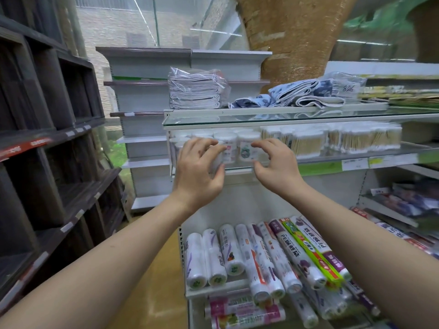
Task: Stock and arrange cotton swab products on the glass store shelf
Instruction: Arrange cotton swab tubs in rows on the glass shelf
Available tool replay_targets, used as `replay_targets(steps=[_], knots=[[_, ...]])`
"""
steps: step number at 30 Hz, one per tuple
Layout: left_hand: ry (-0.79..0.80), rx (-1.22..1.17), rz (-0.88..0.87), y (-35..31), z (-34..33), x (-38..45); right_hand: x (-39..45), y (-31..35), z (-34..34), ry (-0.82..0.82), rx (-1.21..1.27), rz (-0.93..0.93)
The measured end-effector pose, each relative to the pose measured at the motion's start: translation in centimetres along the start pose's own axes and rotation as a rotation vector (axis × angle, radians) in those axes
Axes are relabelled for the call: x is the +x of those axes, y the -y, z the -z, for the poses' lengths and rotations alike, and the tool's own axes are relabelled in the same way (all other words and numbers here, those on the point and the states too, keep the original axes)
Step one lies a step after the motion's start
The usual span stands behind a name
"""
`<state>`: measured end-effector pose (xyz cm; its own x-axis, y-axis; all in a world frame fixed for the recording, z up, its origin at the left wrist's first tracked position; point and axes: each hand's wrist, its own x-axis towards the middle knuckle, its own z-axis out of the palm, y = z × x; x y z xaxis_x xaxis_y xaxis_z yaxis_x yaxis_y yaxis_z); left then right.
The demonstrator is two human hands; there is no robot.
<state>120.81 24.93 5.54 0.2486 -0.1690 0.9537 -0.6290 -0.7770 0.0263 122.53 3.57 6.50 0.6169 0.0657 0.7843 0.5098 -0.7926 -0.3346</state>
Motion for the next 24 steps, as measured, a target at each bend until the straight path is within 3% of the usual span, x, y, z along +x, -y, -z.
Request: replay_targets(steps=[14, 24], knots=[[0.136, 0.081, 0.133, -9.9, -8.1, 0.7, -0.3, -9.9, 5.2, 0.079, 0.115, 0.044], [0.067, 0.33, 0.404, -4.9, -0.1, -0.2, 0.0, -5.4, 2.2, 0.111, 0.26, 0.137]])
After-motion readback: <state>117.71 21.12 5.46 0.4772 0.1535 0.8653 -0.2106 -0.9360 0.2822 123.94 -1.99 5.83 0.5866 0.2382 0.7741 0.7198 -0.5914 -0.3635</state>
